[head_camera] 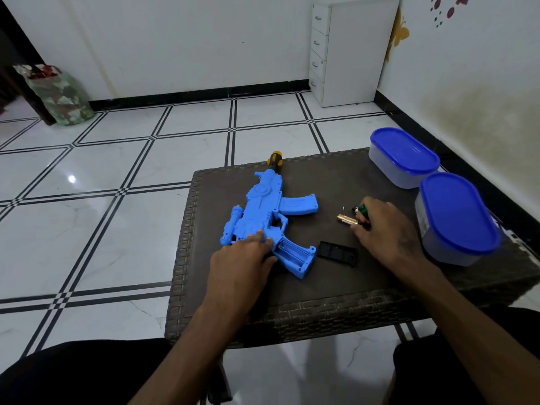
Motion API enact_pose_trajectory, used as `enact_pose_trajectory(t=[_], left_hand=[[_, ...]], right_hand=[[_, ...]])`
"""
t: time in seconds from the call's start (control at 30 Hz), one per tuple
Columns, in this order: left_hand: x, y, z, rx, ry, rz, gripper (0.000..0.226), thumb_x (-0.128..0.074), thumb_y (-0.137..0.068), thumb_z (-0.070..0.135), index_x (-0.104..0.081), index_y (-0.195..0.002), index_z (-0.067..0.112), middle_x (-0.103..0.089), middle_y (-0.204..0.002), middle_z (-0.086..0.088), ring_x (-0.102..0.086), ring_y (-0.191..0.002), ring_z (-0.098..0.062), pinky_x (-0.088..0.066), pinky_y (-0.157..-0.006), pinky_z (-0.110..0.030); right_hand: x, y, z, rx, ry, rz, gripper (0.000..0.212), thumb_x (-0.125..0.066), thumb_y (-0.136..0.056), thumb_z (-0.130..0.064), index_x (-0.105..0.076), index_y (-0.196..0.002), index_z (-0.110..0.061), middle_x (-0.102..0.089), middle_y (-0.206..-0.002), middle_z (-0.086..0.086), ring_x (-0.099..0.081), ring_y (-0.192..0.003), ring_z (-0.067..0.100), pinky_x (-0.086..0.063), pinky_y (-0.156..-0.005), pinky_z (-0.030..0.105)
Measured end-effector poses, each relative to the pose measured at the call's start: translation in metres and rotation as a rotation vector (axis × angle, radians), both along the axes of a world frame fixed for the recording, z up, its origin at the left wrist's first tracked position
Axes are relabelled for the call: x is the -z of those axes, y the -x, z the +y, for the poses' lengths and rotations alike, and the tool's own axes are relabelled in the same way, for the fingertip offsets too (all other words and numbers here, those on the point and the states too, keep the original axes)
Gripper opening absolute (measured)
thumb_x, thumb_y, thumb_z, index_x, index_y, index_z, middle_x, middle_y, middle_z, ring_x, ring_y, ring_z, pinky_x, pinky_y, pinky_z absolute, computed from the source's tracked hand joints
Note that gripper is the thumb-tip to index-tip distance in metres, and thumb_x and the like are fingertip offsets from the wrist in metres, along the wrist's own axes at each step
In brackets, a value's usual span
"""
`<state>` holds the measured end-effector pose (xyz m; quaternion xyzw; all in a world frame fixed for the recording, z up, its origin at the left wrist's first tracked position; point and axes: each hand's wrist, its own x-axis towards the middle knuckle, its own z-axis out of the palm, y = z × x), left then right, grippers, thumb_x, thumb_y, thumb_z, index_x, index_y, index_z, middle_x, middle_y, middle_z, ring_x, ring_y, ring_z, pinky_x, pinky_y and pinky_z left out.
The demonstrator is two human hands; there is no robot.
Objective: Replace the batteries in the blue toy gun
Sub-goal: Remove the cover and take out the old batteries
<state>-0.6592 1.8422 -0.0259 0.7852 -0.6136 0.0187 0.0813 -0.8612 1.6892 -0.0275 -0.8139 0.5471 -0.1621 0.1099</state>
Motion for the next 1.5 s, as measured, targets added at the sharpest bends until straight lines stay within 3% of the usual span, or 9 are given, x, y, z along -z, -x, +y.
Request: enact_pose_trajectory(t=[0.17, 0.37, 0.53, 0.7, 0.9, 1.03, 1.17, 1.33, 1.5], left_hand=[[0.002, -0.003, 0.0, -0.026, 0.119, 0.09, 0.026, -0.063, -0.089, 0.039, -0.068, -0.111, 0.027, -0.063, -0.124, 0.011, -0.06, -0.111, -0.017, -0.053, -0.081, -0.037], [0.016, -0.016, -0.001, -0.136, 0.056, 0.098, 0.071, -0.059, -0.083, 0.061, -0.04, -0.146, 0.034, -0.031, -0.156, -0.005, -0.03, -0.142, -0.024, -0.034, -0.109, -0.037], [0.02, -0.021, -0.004, -0.216, -0.033, 0.19, 0.086, -0.058, -0.079, 0.069, -0.025, -0.151, 0.035, -0.028, -0.156, -0.01, -0.039, -0.136, -0.03, -0.039, -0.104, -0.039], [0.023, -0.025, -0.009, -0.27, 0.043, 0.286, 0.092, -0.067, -0.075, 0.06, -0.029, -0.151, 0.025, -0.047, -0.143, -0.007, -0.049, -0.122, -0.032, -0.043, -0.095, -0.039], [0.028, -0.018, -0.01, -0.324, 0.187, 0.474, 0.09, -0.072, -0.068, 0.045, -0.037, -0.148, 0.021, -0.045, -0.142, -0.008, -0.045, -0.125, -0.031, -0.044, -0.098, -0.039], [0.019, -0.013, -0.006, -0.295, 0.266, 0.392, 0.084, -0.073, -0.074, 0.039, -0.037, -0.147, 0.022, -0.038, -0.145, -0.006, -0.033, -0.131, -0.029, -0.035, -0.096, -0.029], [0.01, -0.016, -0.003, -0.246, 0.404, 0.197, 0.083, -0.075, -0.075, 0.034, -0.036, -0.148, 0.019, -0.023, -0.155, -0.014, -0.024, -0.135, -0.035, -0.042, -0.103, -0.048], [0.003, -0.018, -0.001, -0.161, 0.495, 0.032, 0.077, -0.078, -0.074, 0.018, -0.044, -0.143, 0.013, -0.024, -0.154, -0.023, -0.029, -0.13, -0.04, -0.043, -0.099, -0.048], [0.005, -0.018, 0.001, -0.159, 0.496, 0.034, 0.079, -0.078, -0.074, 0.017, -0.042, -0.145, 0.014, -0.022, -0.155, -0.021, -0.027, -0.133, -0.04, -0.043, -0.1, -0.049]], right_hand=[[0.002, 0.002, -0.001, 0.0, -0.011, -0.005, 0.022, -0.07, -0.089, -0.021, -0.049, -0.091, -0.024, -0.051, -0.085, -0.006, -0.051, -0.083, 0.015, -0.04, -0.065, 0.029], [0.0, 0.004, -0.001, 0.01, 0.014, -0.053, 0.021, -0.067, -0.092, -0.025, -0.046, -0.087, -0.024, -0.047, -0.078, -0.009, -0.05, -0.077, 0.013, -0.034, -0.057, 0.026], [-0.01, 0.0, 0.013, -0.065, 0.041, -0.209, 0.017, -0.063, -0.093, -0.024, -0.047, -0.086, -0.024, -0.053, -0.077, -0.005, -0.053, -0.071, 0.013, -0.045, -0.058, 0.028], [-0.016, -0.017, 0.041, -0.275, -0.02, -0.294, 0.022, -0.065, -0.091, -0.022, -0.048, -0.078, -0.019, -0.056, -0.071, -0.006, -0.054, -0.063, 0.008, -0.047, -0.057, 0.028], [-0.012, -0.025, 0.049, -0.313, -0.016, -0.348, 0.02, -0.062, -0.092, -0.021, -0.047, -0.079, -0.017, -0.057, -0.071, -0.005, -0.055, -0.063, 0.009, -0.049, -0.059, 0.03], [-0.02, -0.021, 0.051, -0.321, -0.009, -0.469, 0.019, -0.06, -0.092, -0.018, -0.045, -0.079, -0.017, -0.057, -0.071, -0.003, -0.054, -0.063, 0.011, -0.042, -0.053, 0.022], [-0.02, -0.021, 0.054, -0.382, -0.019, -0.511, 0.016, -0.057, -0.091, -0.017, -0.044, -0.081, -0.018, -0.063, -0.081, 0.003, -0.06, -0.072, 0.018, -0.051, -0.063, 0.043], [-0.018, -0.02, 0.058, -0.418, -0.035, -0.502, 0.017, -0.054, -0.092, -0.021, -0.04, -0.082, -0.023, -0.063, -0.083, 0.001, -0.06, -0.076, 0.016, -0.051, -0.064, 0.045], [-0.023, -0.017, 0.061, -0.432, -0.058, -0.625, 0.007, -0.046, -0.094, -0.023, -0.044, -0.087, -0.022, -0.064, -0.093, -0.004, -0.059, -0.085, 0.016, -0.049, -0.07, 0.038]])
